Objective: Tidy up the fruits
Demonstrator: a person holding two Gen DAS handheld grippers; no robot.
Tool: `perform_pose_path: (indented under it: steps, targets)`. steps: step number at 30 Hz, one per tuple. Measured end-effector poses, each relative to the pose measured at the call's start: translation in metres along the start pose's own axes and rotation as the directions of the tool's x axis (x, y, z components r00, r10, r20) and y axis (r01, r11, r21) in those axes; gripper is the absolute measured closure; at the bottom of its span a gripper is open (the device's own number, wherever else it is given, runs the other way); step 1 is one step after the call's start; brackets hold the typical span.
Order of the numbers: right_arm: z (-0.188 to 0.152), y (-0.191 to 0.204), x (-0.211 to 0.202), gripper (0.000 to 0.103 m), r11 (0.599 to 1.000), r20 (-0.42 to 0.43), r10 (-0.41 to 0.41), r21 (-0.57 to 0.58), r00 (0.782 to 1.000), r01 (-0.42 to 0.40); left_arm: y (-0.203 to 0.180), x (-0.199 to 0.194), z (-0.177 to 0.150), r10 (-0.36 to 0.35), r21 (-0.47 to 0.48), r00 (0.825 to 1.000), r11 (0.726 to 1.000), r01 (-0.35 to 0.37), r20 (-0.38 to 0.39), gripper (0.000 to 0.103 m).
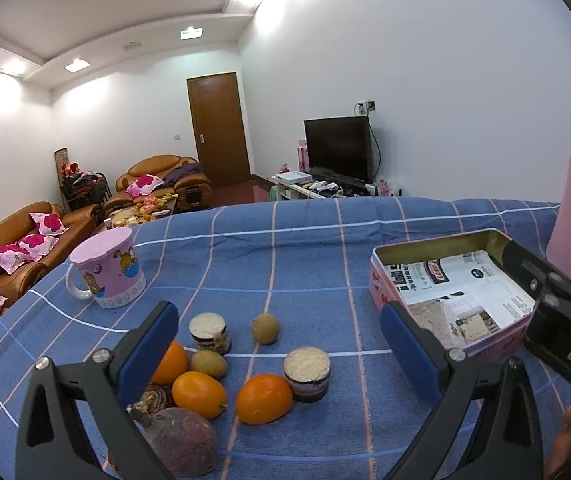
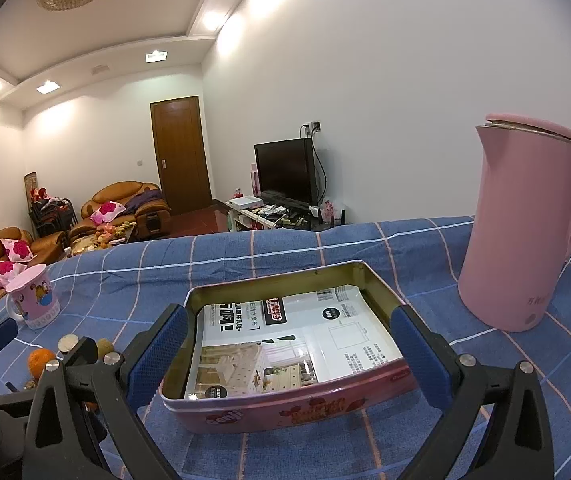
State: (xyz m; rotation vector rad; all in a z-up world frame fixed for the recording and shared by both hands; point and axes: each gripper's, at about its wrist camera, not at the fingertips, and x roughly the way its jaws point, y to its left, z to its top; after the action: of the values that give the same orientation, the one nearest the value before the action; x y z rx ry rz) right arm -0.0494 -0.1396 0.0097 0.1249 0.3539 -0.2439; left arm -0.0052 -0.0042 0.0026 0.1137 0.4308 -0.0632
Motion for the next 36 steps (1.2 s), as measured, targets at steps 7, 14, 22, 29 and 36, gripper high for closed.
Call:
perform_pose_path:
  steps: [7,14,22,29,36]
  targets:
    - [0.0004,-0.0014,0.002,0.001,1.0,-0.002,0.001,0.003,1.0,-0.001,-0.001,-0.0002,-0.0003,0.0,0.002,1.0,1.0,0.0,0.001,0.0]
    - [0.0003,-0.0025,0.0013,0.001,1.0,0.0,0.002,0.002,1.0,-0.002,-0.0008,0.001,-0.0003,-0.002,0.002,1.0,1.0,0.002,-0.001,0.0]
    - [0.0012,-0.0029,0.0017,0.001,1.0,-0.001,0.004,0.003,1.0,-0.004,-0.0013,0.0011,-0.0004,-0.003,-0.004,1.0,1.0,0.003,-0.003,0.0]
    - [0.0011,-0.0027,0.0016,0.001,1.0,-0.002,0.003,0.001,1.0,-0.003,-0.001,0.0009,-0.0005,-0.004,-0.005,1.0,1.0,0.004,-0.002,0.0]
    - [0.0009,-0.0005,-0.0015,0.001,1.0,0.001,0.005,-0.005,1.0,-0.005,-0.0002,0.0014,-0.0004,-0.007,-0.012,1.0,1.0,0.007,-0.009,0.0]
